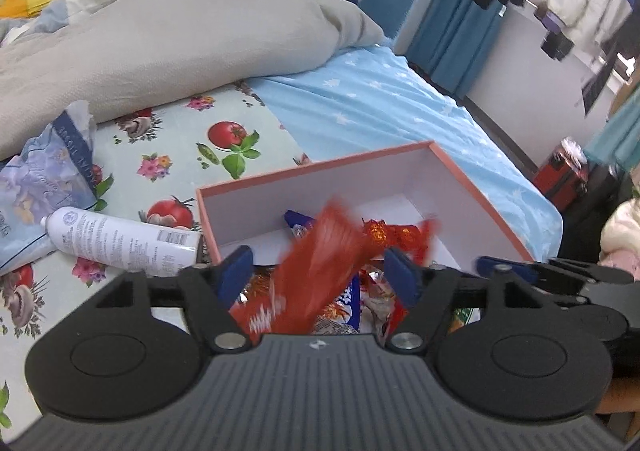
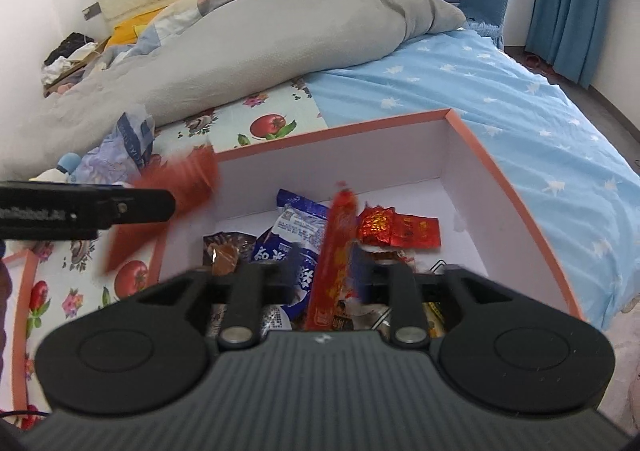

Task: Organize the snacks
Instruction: 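Open both tools to drop the snacks into the box, then withdraw both open tools up and away from the box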

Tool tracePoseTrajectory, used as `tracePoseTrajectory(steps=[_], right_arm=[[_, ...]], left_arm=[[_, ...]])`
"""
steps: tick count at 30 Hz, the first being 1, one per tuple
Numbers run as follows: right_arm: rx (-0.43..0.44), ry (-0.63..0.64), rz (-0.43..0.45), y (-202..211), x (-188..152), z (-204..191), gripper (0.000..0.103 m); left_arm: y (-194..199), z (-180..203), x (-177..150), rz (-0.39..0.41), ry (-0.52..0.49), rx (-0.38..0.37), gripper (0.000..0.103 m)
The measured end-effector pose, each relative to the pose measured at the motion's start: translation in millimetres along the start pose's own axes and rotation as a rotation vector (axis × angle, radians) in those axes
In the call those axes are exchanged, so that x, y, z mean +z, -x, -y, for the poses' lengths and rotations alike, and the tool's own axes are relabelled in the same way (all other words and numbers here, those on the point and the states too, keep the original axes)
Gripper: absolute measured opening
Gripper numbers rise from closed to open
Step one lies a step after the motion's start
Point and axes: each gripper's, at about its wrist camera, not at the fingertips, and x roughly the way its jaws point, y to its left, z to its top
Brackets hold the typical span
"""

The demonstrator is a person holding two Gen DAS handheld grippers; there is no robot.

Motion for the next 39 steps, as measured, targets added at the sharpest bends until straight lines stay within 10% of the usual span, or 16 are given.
tracePoseTrajectory(steps=[19, 39], right_arm=[[0.035, -0.016, 0.292, 123, 18, -26, 0.064], [-0.032, -0.009, 0.398, 172, -52, -41, 0.064]], left_arm=[[145, 15, 11, 0.253, -0.126, 0.015, 0.077], [198, 18, -79, 0.328, -0.133, 0.041, 0.077]])
